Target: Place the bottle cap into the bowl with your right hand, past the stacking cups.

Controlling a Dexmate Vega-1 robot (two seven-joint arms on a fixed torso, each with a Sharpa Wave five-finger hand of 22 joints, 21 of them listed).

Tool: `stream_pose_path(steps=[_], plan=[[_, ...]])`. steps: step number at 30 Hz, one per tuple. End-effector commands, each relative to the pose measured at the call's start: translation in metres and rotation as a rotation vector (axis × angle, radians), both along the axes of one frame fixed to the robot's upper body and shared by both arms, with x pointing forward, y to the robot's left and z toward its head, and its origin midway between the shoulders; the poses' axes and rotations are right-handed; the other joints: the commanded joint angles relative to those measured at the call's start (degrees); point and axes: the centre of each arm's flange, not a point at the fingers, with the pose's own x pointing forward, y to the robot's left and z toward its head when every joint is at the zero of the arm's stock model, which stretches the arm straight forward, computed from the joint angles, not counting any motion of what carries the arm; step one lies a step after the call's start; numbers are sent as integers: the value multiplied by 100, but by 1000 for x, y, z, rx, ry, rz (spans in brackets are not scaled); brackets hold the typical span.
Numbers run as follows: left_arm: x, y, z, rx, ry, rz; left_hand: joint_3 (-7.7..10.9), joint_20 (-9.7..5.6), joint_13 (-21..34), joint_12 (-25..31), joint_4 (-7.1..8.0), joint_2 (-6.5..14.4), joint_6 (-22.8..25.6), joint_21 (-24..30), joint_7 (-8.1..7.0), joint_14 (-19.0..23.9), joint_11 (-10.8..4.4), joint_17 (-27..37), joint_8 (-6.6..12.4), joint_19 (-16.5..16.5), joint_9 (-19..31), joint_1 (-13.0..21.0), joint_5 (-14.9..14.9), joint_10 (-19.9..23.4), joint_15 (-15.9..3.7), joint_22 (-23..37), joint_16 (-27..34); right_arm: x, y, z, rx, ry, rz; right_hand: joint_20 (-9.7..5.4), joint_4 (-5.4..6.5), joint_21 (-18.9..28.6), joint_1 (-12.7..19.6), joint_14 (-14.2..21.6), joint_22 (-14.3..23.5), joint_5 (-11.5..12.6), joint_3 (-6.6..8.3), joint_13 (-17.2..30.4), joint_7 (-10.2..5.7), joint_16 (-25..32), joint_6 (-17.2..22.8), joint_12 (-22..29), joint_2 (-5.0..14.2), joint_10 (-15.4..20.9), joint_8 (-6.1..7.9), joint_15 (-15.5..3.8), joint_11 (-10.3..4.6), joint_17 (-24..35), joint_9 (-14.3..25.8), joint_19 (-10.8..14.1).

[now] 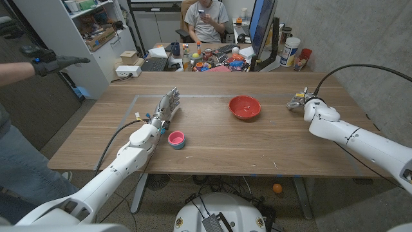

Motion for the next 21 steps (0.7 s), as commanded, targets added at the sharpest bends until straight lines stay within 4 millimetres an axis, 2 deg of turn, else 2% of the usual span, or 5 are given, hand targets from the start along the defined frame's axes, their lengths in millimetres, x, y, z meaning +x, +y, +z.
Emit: stream_pose_path(steps=[1, 12, 21], plan=[[2, -4, 2, 6, -4, -16, -6, 24, 28, 21, -14, 34, 46, 40, -7, -47, -8, 18, 41, -12, 30, 26, 26, -11, 27, 21, 36, -16, 8, 7, -25, -43, 19, 23, 11, 31, -5, 49, 11, 53, -25, 33, 16, 39, 86, -5, 39, 54, 37, 28, -22, 17, 37, 43], [0, 1, 1, 0, -16, -17, -7, 22, 28, 20, -14, 37, 47, 41, -8, -52, -18, 18, 42, -14, 30, 28, 26, -14, 25, 21, 35, -35, 24, 12, -49, -92, 64, 21, 11, 30, -13, 64, 12, 50, -43, 33, 28, 37, 147, -6, 48, 74, 67, 34, -14, 16, 65, 53], [-7, 5, 12, 7, -41, -18, -7, 21, 28, 22, -14, 41, 45, 42, -12, -50, -11, 17, 40, -16, 30, 30, 25, -11, 25, 21, 37, -48, 43, 14, -70, -120, 112, 19, 2, 24, -9, 70, 12, 49, -55, 33, 47, 31, 191, -11, 44, 83, 90, 38, -11, 12, 90, 52]])
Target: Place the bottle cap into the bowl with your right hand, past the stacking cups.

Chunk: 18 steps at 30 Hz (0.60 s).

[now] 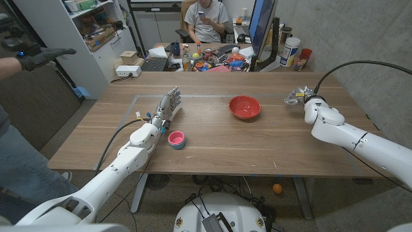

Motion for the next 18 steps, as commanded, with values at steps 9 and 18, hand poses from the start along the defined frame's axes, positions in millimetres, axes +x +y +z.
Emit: stream_pose_path(steps=[9, 18], plan=[[-11, 6, 16, 14, -45, -10, -6, 16, 28, 23, -17, 47, 40, 36, -18, -47, -10, 17, 39, -23, 30, 35, 24, -11, 32, 21, 38, -27, 40, 6, -55, -60, 94, 11, 1, 20, 4, 52, 12, 48, -20, 34, 22, 28, 71, -18, 25, 66, 56, 14, 23, 11, 46, 50], [-15, 10, 19, 17, -56, -16, -3, 13, 28, 20, -20, 52, 43, 36, -9, -52, -7, 16, 40, -26, 30, 43, 23, -19, 28, 21, 37, -32, 56, 8, -83, -71, 115, 15, -4, 17, 9, 70, 13, 48, -29, 34, 14, 29, 131, -20, 36, 80, 86, 5, 15, 10, 70, 51]])
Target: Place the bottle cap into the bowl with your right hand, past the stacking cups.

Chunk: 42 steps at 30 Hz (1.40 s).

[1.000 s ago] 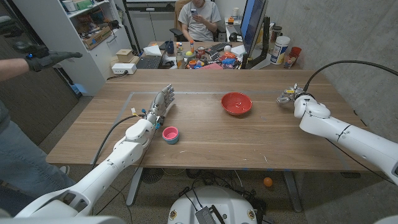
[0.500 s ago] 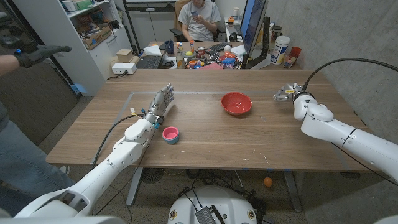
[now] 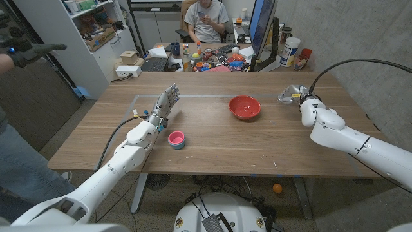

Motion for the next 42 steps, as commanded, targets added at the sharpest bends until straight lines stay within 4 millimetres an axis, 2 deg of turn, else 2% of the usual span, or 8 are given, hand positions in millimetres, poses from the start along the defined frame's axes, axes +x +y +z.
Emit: stream_pose_path(steps=[1, 12, 26, 30, 42], plan=[[-6, 5, 5, 5, -19, -8, -3, 12, 28, 18, -20, 52, 42, 36, -12, -53, -11, 16, 39, -26, 30, 43, 23, -24, 28, 21, 36, -10, 26, 2, -35, -19, 45, 15, -5, 17, 10, 62, 13, 49, -30, 6, 10, 29, 66, -20, 37, 62, 50, -6, -4, 9, 41, 51], [-10, 11, 2, -3, -22, -13, -1, -5, 28, 22, -24, 57, 46, 35, -7, -55, -13, 15, 41, -32, 30, 51, 22, -16, 32, 20, 36, -25, 58, 2, -128, -64, 86, 9, -7, 15, 9, 86, 13, 46, -44, 7, 18, 30, 87, -25, 50, 75, 66, -7, -21, 9, 72, 55], [-15, 12, 0, 4, -26, -17, 3, -14, 28, 24, -30, 64, 45, 36, -9, -61, 2, 14, 40, -33, 29, 65, 21, -13, 33, 20, 34, -43, 89, 1, -203, -110, 144, 8, -10, 12, 7, 93, 13, 46, -46, 7, 29, 21, 112, -32, 55, 84, 84, 0, -10, 10, 102, 55], [-16, 12, 0, 5, -30, -21, 8, -76, 27, 24, -34, 71, 51, 36, -2, -54, 24, 13, 42, -35, 29, 76, 21, -12, 48, 19, 37, -47, 97, 2, -211, -121, 162, 8, -5, 11, -3, 98, 13, 46, -49, 7, 25, 20, 120, -30, 60, 97, 89, -1, -8, 12, 111, 53], [-21, 10, -3, 7, -37, -24, 13, -135, 25, 18, -42, 77, 56, 32, 19, -54, 32, 12, 43, -48, 29, 94, 20, -28, 53, 17, 37, -43, 121, 7, -228, -131, 218, 15, -15, 8, 13, 105, 13, 46, -44, 8, 31, 13, 158, -37, 76, 102, 111, -1, -1, 11, 139, 49]])
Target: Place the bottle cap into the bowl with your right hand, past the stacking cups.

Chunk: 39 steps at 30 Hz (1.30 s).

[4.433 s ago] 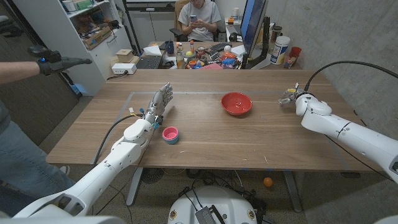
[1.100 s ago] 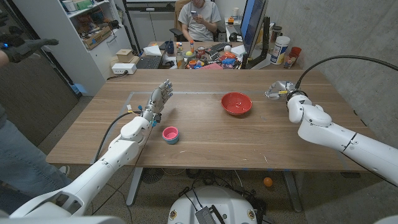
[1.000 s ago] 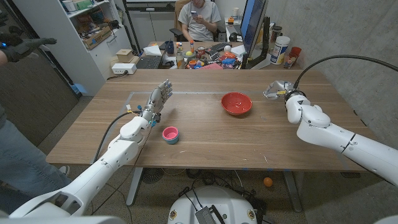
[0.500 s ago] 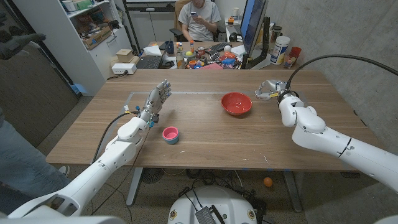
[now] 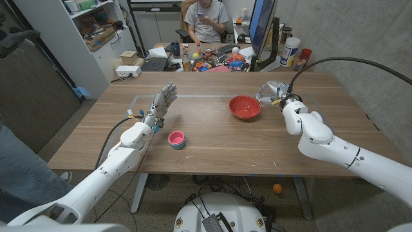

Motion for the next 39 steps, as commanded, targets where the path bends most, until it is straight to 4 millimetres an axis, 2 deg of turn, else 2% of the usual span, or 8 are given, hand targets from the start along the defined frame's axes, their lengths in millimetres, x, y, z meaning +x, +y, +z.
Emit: stream_pose_path(steps=[1, 8, 26, 33, 39], plan=[[-6, 1, -3, 1, -8, -1, 12, -41, 25, 17, -42, 25, 54, 32, 14, -26, 19, 12, 43, 0, 29, 42, 20, -9, 23, 17, 36, 1, 26, 5, -29, -16, 54, 14, -5, 8, 35, 46, 13, 28, -6, 10, -5, 13, 59, -39, 53, 58, 47, 2, -1, 11, 34, 49], [-12, 7, -4, -8, -15, 13, 14, -38, 25, 19, -46, 28, 53, 30, 17, -31, 9, 12, 42, -6, 29, 51, 19, -6, 28, 16, 34, 12, 36, 5, -42, -3, 73, 13, -7, 7, 36, 59, 13, 27, -1, 10, -9, 12, 78, -43, 58, 61, 58, 4, -24, 12, 49, 49], [-17, 12, -1, -5, -15, 35, 15, -34, 24, 14, -52, 28, 52, 31, 15, -37, 13, 12, 41, -7, 29, 65, 18, -21, 32, 15, 33, 40, 42, -10, -41, 56, 59, 15, -18, -4, 47, 60, 13, 25, 18, 11, -28, -4, 104, -75, 77, 17, 77, 25, -27, 18, 91, 23], [-15, 11, -4, -7, -7, 35, 15, -19, 24, 16, -55, 28, 46, 31, 8, -39, -30, 12, 39, -11, 29, 72, 17, -15, 26, 15, 33, 41, 47, -15, -47, 49, 63, 110, -35, -39, 54, -205, 15, 19, 27, 14, -66, -116, 98, -138, 63, -128, 83, 185, -10, 12, 141, -128], [-14, 12, -6, -5, -1, 38, 15, -14, 24, 19, -56, 29, 44, 31, 1, -42, -4, 12, 38, -13, 29, 77, 16, -10, 17, 15, 32, 43, 49, -19, -43, 58, 62, 211, -38, -57, 47, -371, 16, 17, 31, 16, -104, -168, 148, -167, 49, -217, 106, 332, -14, 8, 168, -232]])
